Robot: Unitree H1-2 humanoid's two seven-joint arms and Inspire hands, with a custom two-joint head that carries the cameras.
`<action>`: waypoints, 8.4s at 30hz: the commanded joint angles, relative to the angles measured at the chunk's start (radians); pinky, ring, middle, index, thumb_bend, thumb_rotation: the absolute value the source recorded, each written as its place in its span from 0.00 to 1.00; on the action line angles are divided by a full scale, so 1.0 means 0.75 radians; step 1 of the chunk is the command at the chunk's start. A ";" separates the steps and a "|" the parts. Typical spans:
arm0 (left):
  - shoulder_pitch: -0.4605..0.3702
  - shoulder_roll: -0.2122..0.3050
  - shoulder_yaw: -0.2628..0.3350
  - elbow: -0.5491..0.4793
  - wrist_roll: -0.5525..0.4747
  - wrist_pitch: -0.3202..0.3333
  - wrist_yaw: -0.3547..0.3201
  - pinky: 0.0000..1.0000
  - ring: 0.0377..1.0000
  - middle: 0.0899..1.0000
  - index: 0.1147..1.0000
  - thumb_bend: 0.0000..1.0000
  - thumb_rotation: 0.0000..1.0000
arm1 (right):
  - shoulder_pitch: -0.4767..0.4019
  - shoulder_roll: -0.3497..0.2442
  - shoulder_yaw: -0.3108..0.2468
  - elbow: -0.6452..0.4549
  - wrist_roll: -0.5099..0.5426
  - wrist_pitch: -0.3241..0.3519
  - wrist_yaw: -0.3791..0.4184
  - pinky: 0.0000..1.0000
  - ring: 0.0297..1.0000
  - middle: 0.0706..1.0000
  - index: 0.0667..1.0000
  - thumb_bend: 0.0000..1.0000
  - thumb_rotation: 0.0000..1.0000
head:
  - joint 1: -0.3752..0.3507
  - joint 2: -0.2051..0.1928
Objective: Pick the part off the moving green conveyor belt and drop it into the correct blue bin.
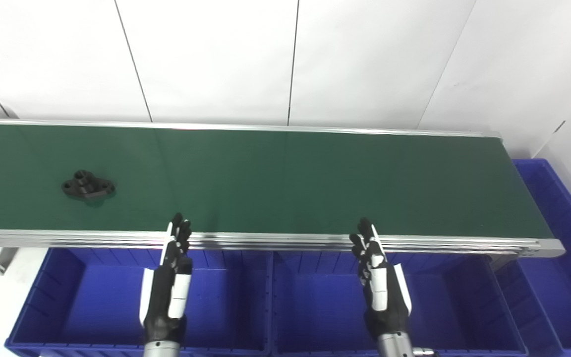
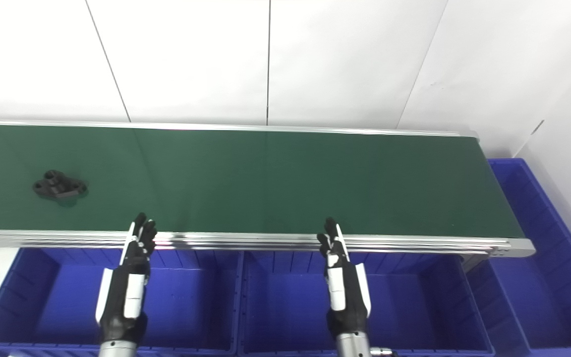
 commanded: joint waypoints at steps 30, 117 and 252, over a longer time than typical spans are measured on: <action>-0.022 0.001 -0.032 0.018 0.069 0.012 -0.014 0.90 0.93 0.93 0.95 0.89 0.97 | 0.017 -0.024 -0.031 -0.014 -0.011 -0.036 0.005 1.00 0.99 1.00 1.00 0.80 1.00 | -0.038 0.065; -0.074 -0.123 -0.147 0.189 0.288 -0.116 0.061 0.92 0.95 0.96 0.99 0.73 1.00 | -1.088 -0.094 0.393 0.454 -1.234 0.333 -0.046 0.39 0.57 0.74 0.81 0.95 0.41 | 0.134 -0.033; -0.015 -0.017 -0.119 -0.087 0.115 0.157 -0.034 0.92 0.94 0.95 0.99 0.82 1.00 | -0.183 -0.454 0.496 0.054 -1.513 0.350 -0.009 0.96 0.90 0.93 0.89 1.00 0.65 | -0.147 0.081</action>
